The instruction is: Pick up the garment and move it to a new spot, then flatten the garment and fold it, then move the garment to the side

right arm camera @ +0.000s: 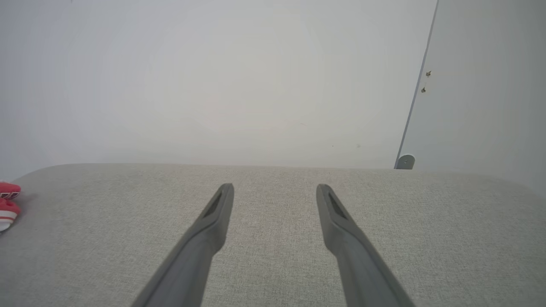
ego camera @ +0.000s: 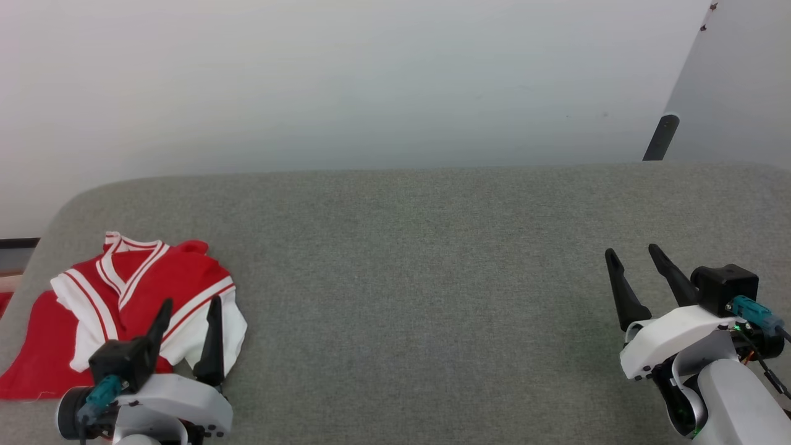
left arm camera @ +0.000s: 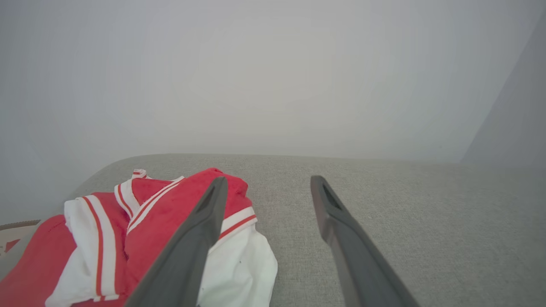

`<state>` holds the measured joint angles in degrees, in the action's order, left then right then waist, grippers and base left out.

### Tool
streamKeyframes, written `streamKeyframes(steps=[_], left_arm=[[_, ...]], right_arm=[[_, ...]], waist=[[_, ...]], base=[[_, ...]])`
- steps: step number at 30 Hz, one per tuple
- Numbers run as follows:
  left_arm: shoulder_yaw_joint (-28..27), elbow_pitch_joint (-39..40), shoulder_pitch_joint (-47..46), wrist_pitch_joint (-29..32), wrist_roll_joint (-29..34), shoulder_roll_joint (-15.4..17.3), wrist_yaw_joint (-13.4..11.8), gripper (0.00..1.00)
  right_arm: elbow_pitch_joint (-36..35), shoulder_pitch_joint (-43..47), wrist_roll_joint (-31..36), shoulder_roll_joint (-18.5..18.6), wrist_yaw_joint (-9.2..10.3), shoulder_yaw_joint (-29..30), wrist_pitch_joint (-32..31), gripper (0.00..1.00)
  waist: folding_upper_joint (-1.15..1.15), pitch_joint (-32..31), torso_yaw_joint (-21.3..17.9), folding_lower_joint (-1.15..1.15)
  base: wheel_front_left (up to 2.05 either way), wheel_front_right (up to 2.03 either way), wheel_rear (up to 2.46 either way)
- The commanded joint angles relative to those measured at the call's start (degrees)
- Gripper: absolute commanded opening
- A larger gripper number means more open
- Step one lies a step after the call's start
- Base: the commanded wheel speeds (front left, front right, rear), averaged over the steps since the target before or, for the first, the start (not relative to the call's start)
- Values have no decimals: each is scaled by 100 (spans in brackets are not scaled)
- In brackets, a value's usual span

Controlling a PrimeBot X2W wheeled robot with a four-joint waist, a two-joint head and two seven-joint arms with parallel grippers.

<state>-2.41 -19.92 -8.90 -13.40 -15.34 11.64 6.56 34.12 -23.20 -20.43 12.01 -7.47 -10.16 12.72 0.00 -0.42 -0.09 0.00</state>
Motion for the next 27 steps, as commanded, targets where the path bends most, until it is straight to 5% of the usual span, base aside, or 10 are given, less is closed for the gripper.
streamKeyframes(steps=[1,27], left_arm=[[-23,-29,-64,-50,114,30,36,100],[-73,-289,-75,-174,418,5,91,100]], right_arm=[[11,-50,114,11,-4,8,58,100],[-26,188,273,-94,-3,288,238,100]], waist=[[0,-3,0,0],[0,-32,15,0]], base=[[0,0,0],[0,0,0]])
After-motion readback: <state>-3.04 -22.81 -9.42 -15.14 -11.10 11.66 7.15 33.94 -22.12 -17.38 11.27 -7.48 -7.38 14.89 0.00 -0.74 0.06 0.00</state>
